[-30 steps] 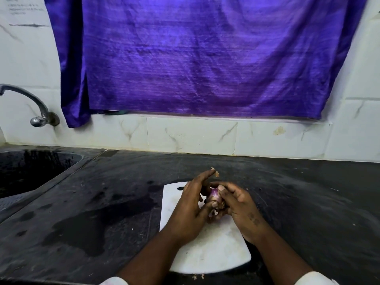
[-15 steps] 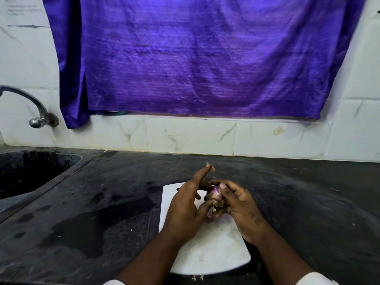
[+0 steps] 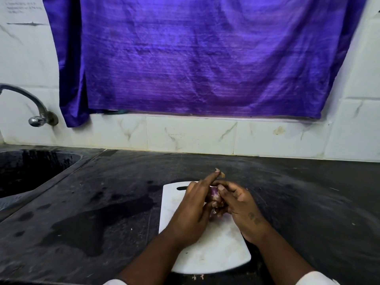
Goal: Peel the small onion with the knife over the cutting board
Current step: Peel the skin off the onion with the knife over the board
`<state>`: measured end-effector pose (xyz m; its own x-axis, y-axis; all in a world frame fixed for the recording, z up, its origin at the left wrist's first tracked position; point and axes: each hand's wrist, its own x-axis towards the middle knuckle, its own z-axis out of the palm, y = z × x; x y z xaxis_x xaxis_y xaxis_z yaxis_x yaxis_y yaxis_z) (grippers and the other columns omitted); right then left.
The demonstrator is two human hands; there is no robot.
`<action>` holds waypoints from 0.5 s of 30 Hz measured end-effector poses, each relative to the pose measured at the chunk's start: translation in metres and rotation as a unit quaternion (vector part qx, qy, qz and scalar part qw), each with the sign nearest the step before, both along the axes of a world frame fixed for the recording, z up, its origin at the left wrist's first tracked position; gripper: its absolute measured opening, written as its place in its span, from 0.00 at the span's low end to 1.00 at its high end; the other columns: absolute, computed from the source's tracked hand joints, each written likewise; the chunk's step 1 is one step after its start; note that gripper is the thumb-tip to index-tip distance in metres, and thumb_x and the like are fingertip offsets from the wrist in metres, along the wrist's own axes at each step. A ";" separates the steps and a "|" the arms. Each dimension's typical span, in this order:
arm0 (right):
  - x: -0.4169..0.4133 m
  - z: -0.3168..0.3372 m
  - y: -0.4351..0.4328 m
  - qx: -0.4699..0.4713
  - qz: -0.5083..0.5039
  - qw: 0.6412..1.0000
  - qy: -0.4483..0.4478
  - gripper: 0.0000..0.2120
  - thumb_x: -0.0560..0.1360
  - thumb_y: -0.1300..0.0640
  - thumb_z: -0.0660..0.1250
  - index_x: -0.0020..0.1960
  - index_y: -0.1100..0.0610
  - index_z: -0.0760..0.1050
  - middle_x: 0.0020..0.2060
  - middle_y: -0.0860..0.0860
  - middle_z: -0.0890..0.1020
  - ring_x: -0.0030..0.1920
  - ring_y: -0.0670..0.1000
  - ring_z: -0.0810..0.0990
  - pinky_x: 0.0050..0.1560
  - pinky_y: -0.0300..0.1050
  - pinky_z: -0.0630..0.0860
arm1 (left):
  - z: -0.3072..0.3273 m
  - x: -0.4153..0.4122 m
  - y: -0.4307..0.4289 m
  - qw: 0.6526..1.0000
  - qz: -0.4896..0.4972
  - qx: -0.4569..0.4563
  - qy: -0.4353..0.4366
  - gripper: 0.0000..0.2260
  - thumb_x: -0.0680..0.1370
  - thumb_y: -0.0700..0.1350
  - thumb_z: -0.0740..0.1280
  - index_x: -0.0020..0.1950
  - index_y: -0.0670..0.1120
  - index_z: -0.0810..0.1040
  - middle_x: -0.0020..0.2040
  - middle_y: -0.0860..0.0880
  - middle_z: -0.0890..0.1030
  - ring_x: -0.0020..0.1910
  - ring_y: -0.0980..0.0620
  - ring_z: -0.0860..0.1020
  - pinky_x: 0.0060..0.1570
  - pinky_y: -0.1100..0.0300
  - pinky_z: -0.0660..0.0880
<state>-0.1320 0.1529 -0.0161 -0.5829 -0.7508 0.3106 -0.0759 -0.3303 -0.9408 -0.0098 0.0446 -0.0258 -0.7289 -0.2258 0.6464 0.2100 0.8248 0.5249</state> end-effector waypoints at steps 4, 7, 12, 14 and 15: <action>-0.003 0.002 0.001 -0.016 -0.002 1.000 -0.010 0.13 0.81 0.59 0.63 0.62 0.60 0.80 0.49 0.58 0.87 0.41 0.54 0.85 0.39 0.47 0.84 | 0.003 0.000 -0.005 0.994 0.061 0.072 0.060 0.33 0.80 0.41 0.71 0.81 0.60 0.60 0.55 0.60 0.75 0.54 0.55 0.76 0.53 0.71 0.70; -0.006 -0.001 0.001 -0.021 -0.008 1.000 -0.008 0.17 0.77 0.57 0.66 0.65 0.59 0.78 0.56 0.58 0.86 0.52 0.57 0.86 0.53 0.49 0.83 | 0.007 0.000 -0.008 0.979 0.062 0.179 0.074 0.33 0.79 0.40 0.73 0.80 0.56 0.63 0.49 0.51 0.80 0.45 0.59 0.80 0.40 0.71 0.73; -0.004 -0.002 0.001 -0.029 0.006 0.999 0.014 0.16 0.76 0.58 0.70 0.63 0.58 0.79 0.58 0.55 0.85 0.59 0.54 0.84 0.57 0.43 0.81 | 0.011 -0.001 -0.003 0.962 0.025 0.268 0.055 0.32 0.80 0.37 0.72 0.79 0.53 0.63 0.49 0.39 0.80 0.37 0.62 0.80 0.32 0.72 0.75; -0.003 -0.002 0.002 -0.018 0.003 0.999 0.029 0.15 0.76 0.61 0.71 0.62 0.55 0.79 0.58 0.53 0.85 0.59 0.52 0.84 0.56 0.41 0.81 | 0.014 0.001 -0.002 0.958 0.029 0.279 0.062 0.30 0.80 0.36 0.71 0.79 0.51 0.63 0.49 0.36 0.78 0.36 0.64 0.79 0.32 0.72 0.76; -0.002 -0.002 0.002 -0.012 0.002 0.999 0.035 0.15 0.75 0.61 0.72 0.61 0.54 0.79 0.58 0.52 0.85 0.59 0.51 0.84 0.55 0.40 0.80 | 0.015 0.002 -0.001 0.958 0.032 0.276 0.063 0.30 0.81 0.35 0.70 0.79 0.51 0.64 0.50 0.36 0.78 0.37 0.64 0.79 0.33 0.72 0.77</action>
